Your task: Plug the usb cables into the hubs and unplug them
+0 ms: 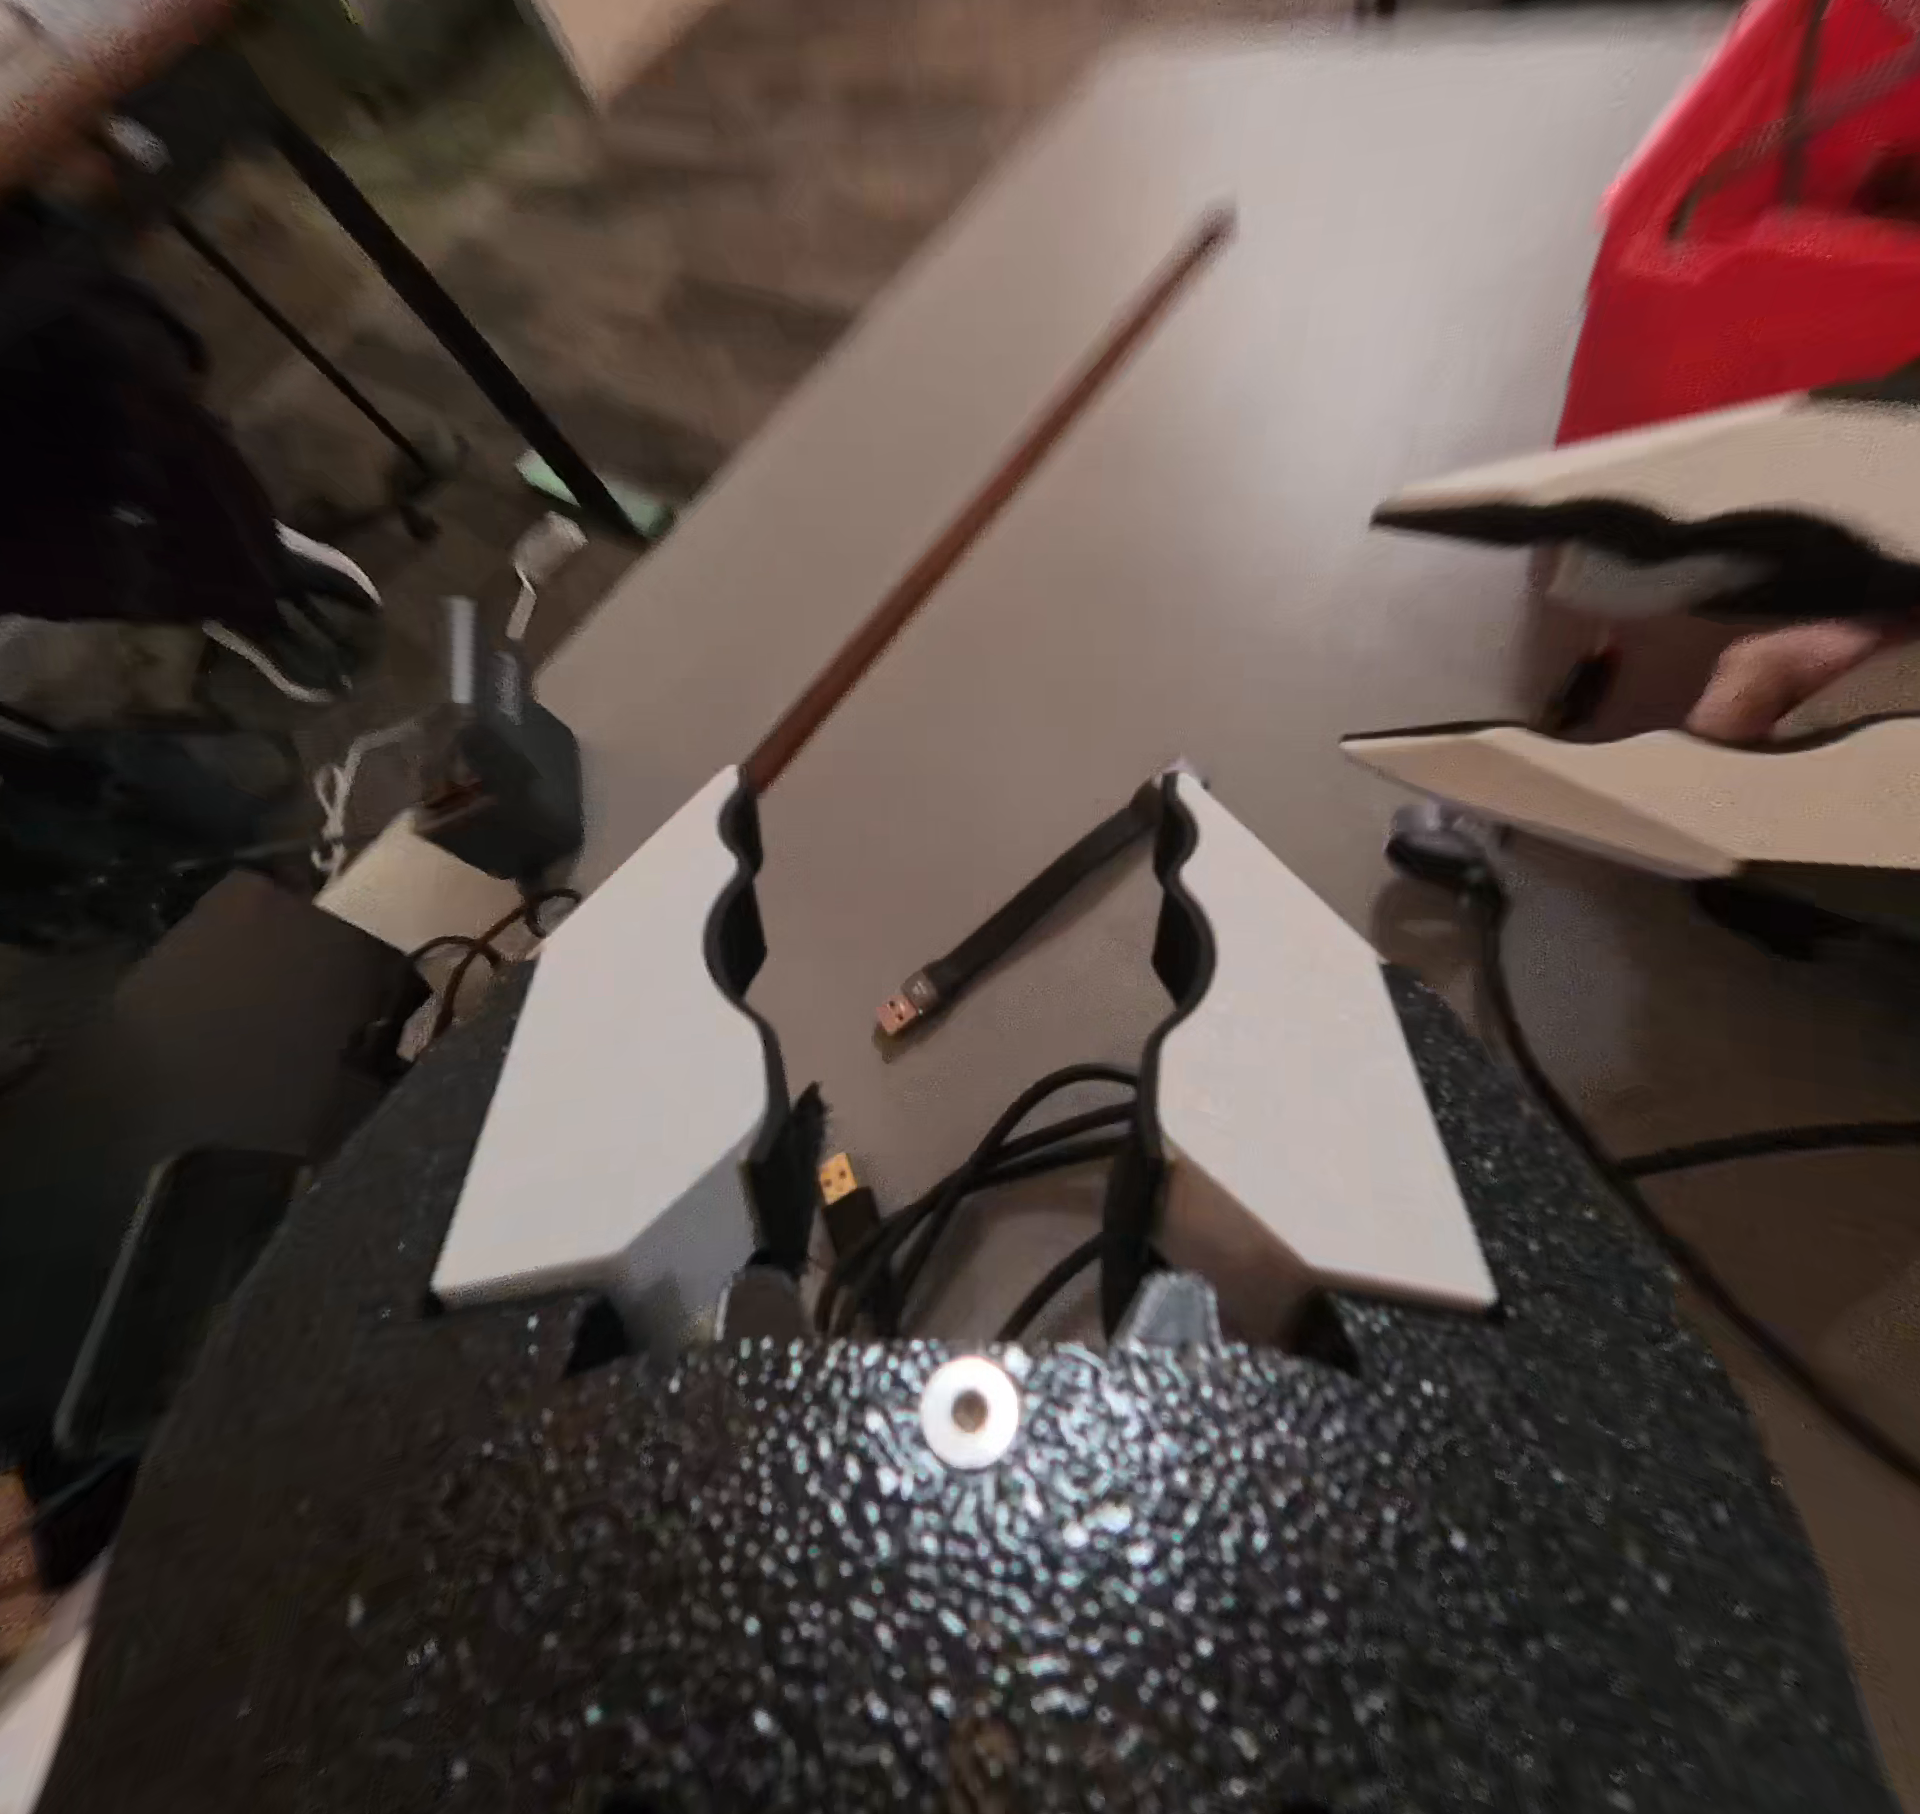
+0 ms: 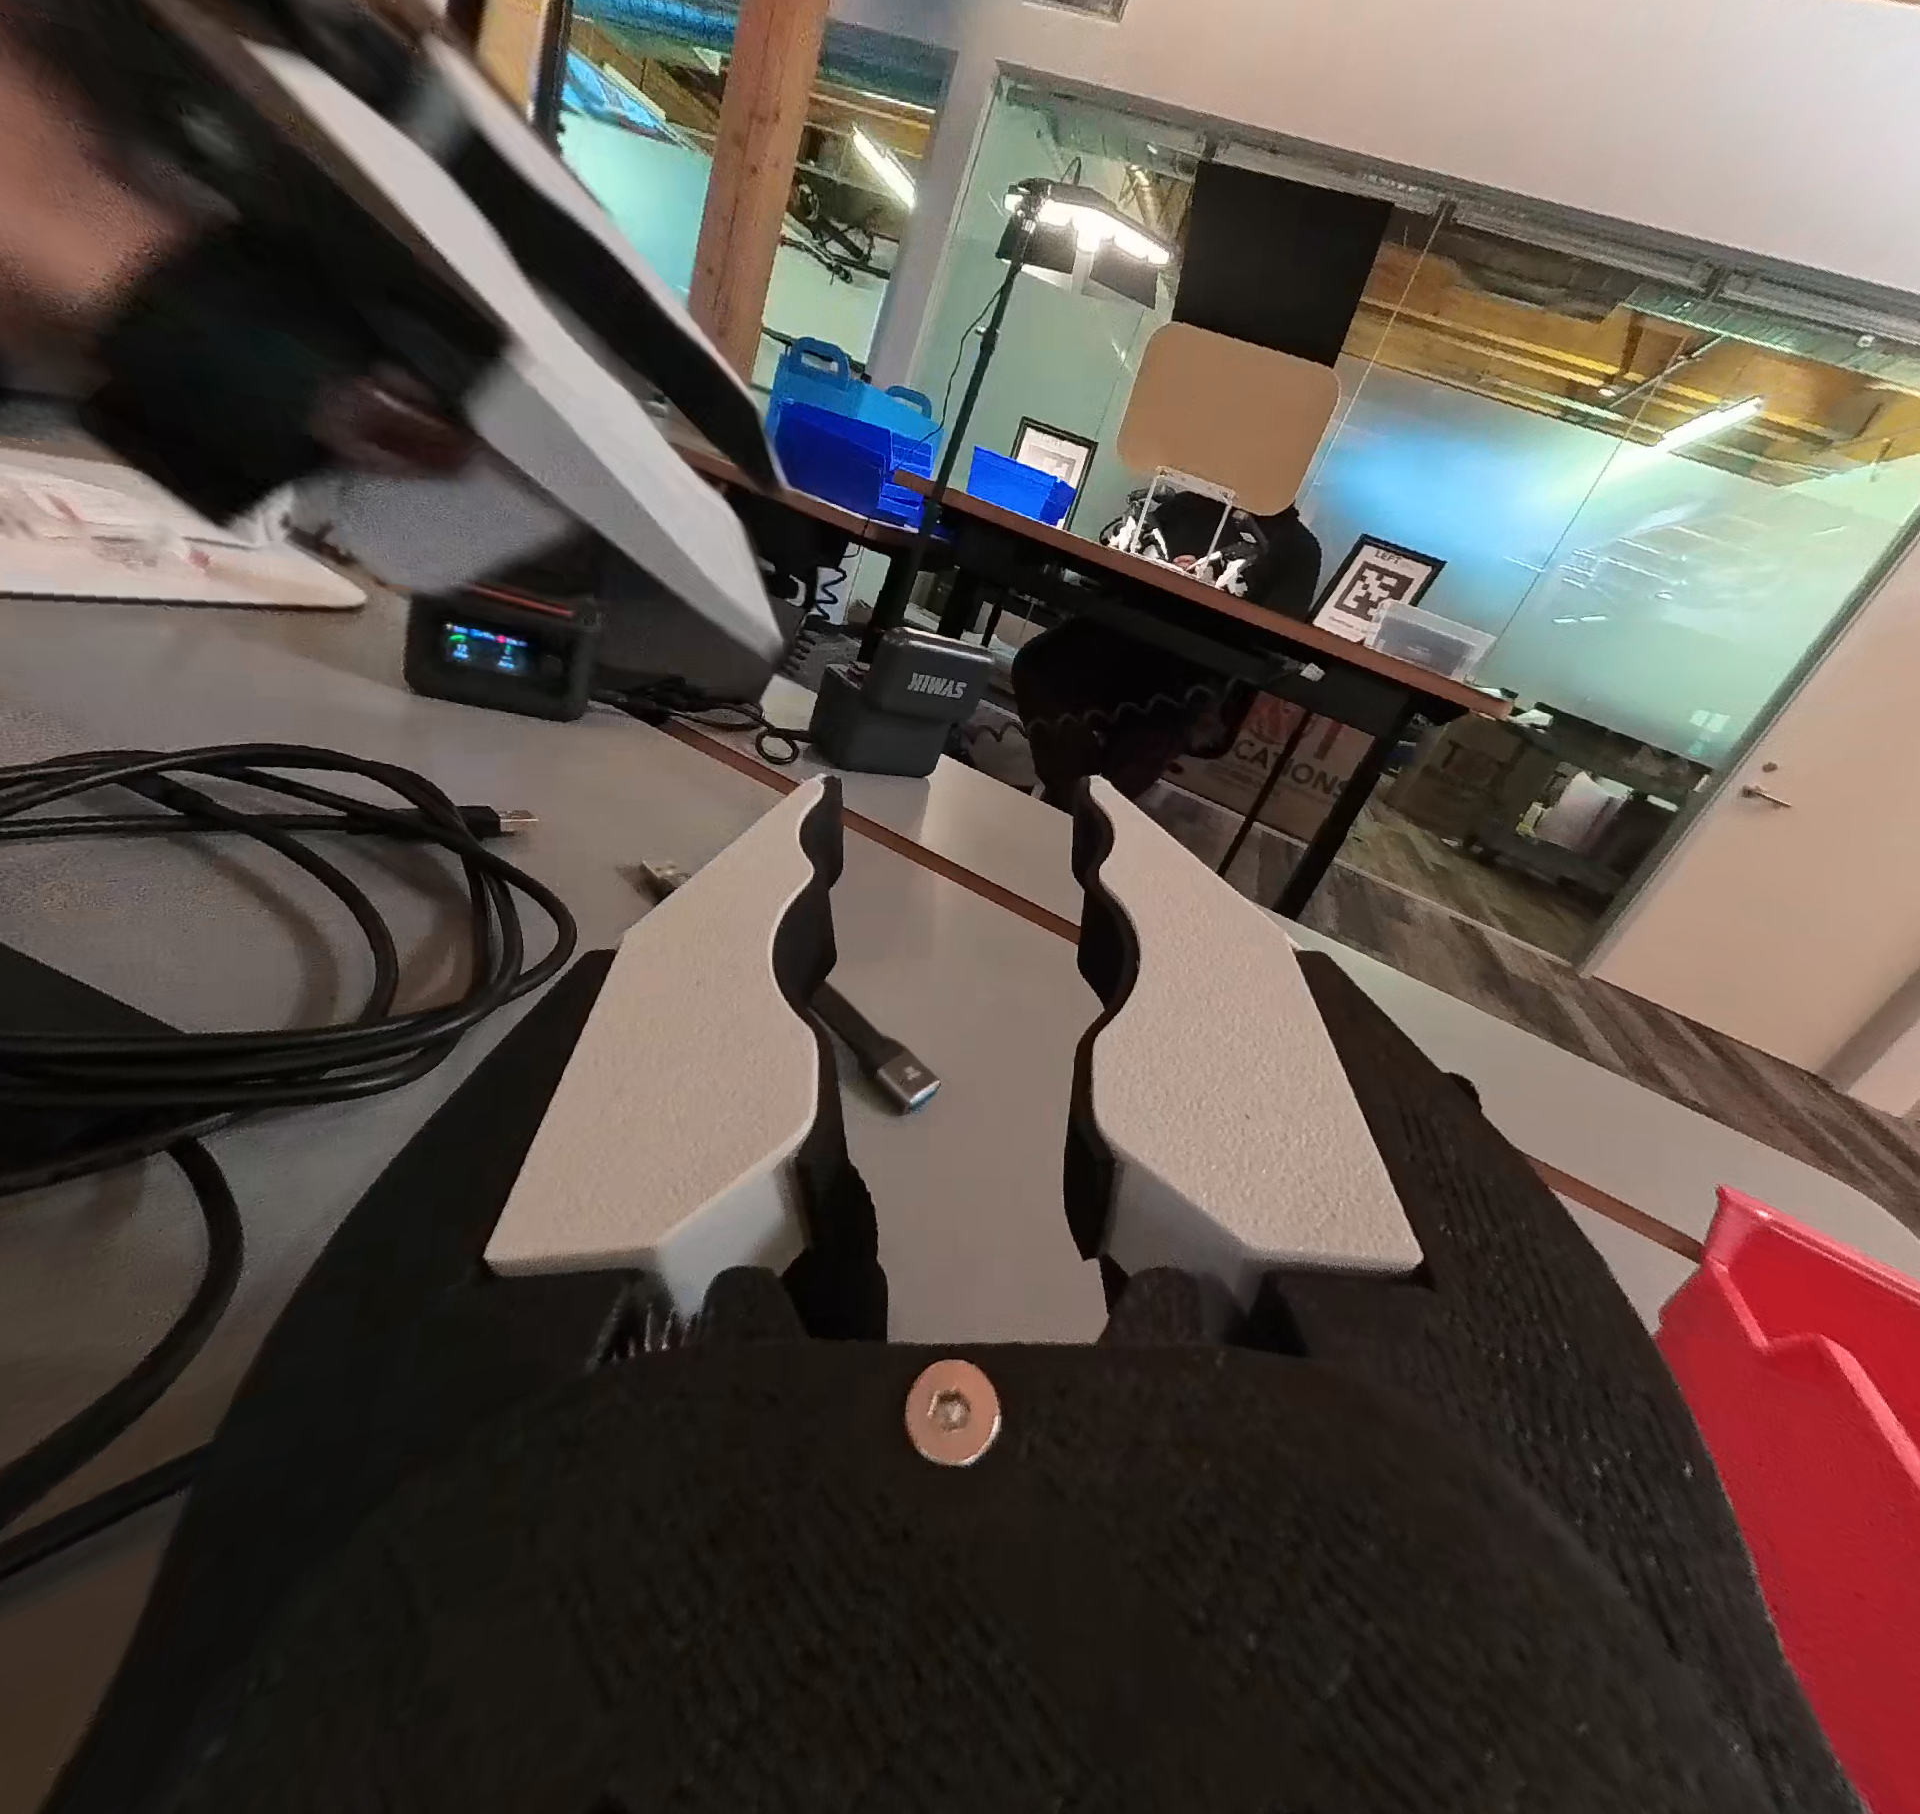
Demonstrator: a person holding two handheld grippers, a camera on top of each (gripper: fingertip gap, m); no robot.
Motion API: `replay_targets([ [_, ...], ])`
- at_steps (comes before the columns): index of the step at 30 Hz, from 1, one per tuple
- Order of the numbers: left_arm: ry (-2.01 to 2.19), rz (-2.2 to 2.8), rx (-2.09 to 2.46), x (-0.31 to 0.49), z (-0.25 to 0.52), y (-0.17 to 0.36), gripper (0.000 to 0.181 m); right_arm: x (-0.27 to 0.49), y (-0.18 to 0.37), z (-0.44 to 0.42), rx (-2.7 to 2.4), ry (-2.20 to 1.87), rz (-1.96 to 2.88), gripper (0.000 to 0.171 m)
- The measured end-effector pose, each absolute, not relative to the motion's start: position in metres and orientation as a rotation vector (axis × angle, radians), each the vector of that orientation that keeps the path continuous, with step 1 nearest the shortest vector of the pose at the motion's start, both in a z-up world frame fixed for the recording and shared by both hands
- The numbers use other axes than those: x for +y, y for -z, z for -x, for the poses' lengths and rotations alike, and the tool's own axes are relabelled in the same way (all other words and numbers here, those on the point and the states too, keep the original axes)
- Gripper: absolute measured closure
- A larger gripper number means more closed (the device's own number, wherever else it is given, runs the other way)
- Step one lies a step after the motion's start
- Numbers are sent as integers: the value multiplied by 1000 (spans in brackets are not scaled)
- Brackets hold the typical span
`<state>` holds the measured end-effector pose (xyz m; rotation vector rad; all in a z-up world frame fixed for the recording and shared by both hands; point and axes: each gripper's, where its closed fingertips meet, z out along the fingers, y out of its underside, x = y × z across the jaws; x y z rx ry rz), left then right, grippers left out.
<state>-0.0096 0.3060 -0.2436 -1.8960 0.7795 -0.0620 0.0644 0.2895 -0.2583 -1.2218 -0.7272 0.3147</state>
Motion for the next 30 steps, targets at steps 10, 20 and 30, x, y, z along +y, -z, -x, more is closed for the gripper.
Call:
replay_targets([
  [10,-49,1510,449,207,71,252,109,292,262,-59,-750,-313,1231,128],
  [20,-35,1529,432,191,103,267,123,290,266,-47,-807,-317,1228,129],
  [30,173,1616,629,181,80,290,136,263,273,-14,-993,-370,1166,131],
])
